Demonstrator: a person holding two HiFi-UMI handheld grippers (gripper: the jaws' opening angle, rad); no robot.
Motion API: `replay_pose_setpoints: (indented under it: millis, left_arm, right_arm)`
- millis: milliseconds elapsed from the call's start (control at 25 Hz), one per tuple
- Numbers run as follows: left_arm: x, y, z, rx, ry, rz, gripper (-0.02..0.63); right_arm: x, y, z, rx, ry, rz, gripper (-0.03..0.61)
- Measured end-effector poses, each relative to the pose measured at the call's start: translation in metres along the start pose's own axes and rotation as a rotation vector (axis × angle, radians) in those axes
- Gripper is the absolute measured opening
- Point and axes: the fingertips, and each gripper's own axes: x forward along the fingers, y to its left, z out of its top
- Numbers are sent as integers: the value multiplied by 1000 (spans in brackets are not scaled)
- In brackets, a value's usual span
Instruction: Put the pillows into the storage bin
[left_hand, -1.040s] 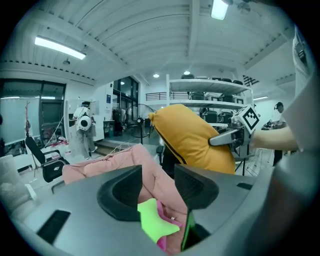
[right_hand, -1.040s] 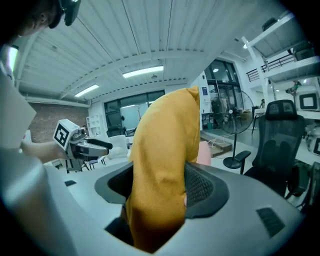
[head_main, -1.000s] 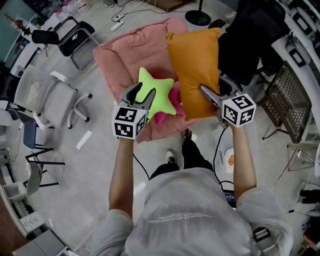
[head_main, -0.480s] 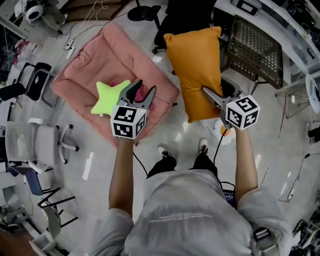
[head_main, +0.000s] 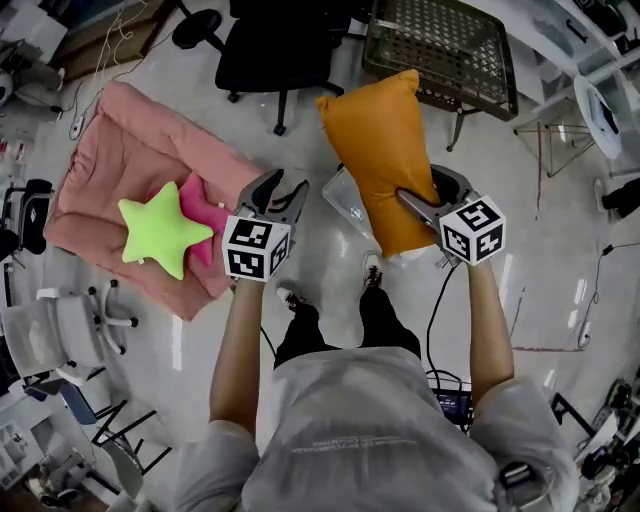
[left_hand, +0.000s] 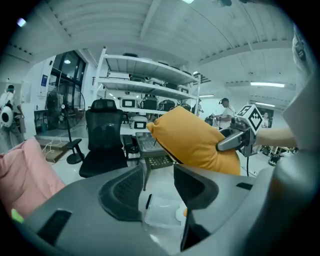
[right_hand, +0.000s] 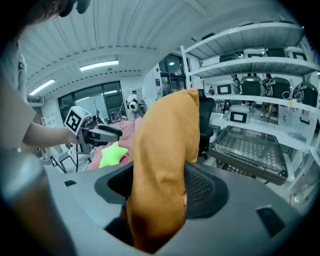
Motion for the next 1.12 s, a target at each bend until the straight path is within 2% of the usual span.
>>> replay_pose_setpoints:
  millis: [240,440,720,960,1120]
  left_arm:
    - [83,-49,-48,-21,123,-31,209]
    - [131,-65,-91,-55,205,-29,209]
    - [178,-62,-148,-130,267,11,209]
    - [205,-52,-203,-157,326,30,209]
    - [223,-53,-232,-211,311,24,215]
  right_arm:
    - [7,-74,-88,39,132,37,310]
    - [36,-116,-158,56,224,90,311]
    - [89,-151,-264,59,394,181,318]
    - [138,-177,-350,63,535,202,331]
    - [165,-191,-399,26,617,226,339]
